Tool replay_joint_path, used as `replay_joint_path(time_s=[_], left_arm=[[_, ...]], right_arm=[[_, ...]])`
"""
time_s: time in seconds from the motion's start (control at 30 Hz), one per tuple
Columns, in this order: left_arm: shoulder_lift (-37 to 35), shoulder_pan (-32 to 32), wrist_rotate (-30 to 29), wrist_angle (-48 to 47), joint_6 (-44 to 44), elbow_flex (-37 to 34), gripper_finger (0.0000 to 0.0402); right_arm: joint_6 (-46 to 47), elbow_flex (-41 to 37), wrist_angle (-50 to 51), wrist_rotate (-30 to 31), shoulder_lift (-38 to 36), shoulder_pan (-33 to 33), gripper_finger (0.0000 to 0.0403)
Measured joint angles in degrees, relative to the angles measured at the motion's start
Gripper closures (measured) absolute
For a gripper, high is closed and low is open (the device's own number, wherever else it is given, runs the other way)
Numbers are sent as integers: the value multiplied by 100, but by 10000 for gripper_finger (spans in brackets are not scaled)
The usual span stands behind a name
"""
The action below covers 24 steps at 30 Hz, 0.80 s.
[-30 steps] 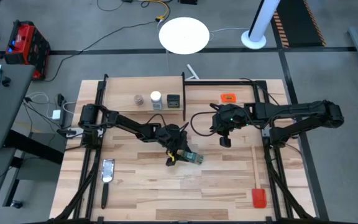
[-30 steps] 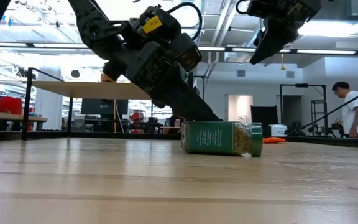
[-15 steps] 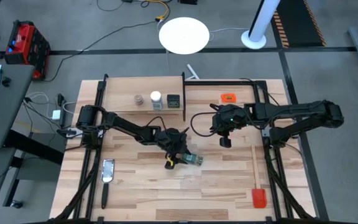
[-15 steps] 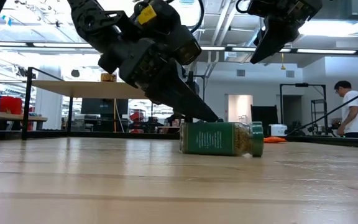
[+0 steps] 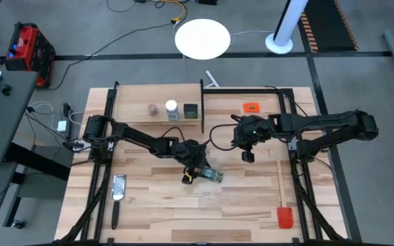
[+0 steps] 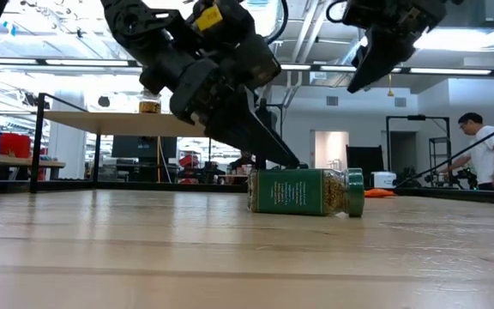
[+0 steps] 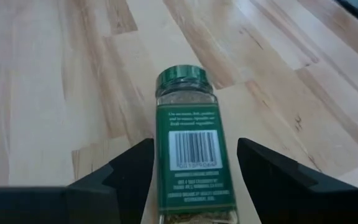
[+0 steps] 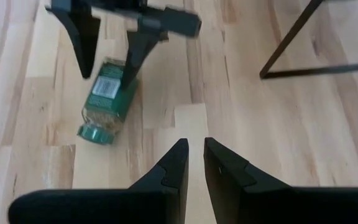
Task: Shelf spices
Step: Put the green seasoning bottle on the shelf
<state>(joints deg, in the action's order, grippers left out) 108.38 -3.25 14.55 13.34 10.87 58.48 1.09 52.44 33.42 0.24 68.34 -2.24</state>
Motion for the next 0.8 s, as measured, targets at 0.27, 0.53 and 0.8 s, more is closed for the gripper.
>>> replay_joint_path(time_s=[0.27,0.53,0.8], left_arm=[[-2,16,57,-44,0,2,175],[-2,26,175,-28,109,2,175],[44,68,294,-15,216,0,175]], right_arm=[[44,-240,-217,-1,0,-2,347],[43,-329,-344,-1,0,-2,347],[43,-329,-390,-1,0,-4,347]])
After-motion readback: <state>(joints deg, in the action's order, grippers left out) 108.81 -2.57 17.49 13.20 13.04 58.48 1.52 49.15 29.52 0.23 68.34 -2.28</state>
